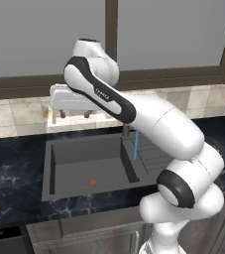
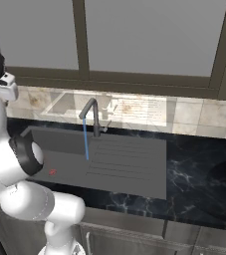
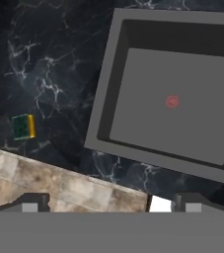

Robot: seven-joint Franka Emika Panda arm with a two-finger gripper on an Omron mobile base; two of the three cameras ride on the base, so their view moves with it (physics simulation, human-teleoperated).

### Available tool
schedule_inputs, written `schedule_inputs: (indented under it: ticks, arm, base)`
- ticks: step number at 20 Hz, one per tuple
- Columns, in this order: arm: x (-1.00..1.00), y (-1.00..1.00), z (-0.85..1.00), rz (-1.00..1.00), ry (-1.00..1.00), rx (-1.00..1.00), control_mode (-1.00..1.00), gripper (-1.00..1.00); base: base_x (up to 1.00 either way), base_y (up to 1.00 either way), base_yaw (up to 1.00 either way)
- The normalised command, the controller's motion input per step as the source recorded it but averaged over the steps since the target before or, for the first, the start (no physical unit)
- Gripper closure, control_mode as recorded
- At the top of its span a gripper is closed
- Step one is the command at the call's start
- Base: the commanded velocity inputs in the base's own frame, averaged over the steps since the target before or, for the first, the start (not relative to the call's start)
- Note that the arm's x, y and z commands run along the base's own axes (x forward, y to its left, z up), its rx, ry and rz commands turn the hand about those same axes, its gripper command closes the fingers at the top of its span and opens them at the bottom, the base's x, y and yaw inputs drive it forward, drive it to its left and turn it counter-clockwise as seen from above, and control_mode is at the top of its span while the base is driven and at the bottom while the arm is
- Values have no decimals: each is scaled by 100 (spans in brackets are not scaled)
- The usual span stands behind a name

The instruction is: Soak the sponge with water for a few seconds and then drop it inside the sink.

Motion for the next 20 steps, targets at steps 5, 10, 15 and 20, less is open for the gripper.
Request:
schedule_inputs:
  ticks: [5, 10, 15, 20]
  arm:
    - [-15, 52, -3, 0, 0, 0, -100, -100]
    - [-16, 50, -1, 0, 0, 0, -100, -100]
    - [-8, 48, -7, 0, 0, -3, -100, -100]
    - [0, 44, -13, 0, -6, -6, -100, -100]
  base:
    - [0, 0, 0]
    - [0, 0, 0]
    - [0, 0, 0]
    - [0, 0, 0]
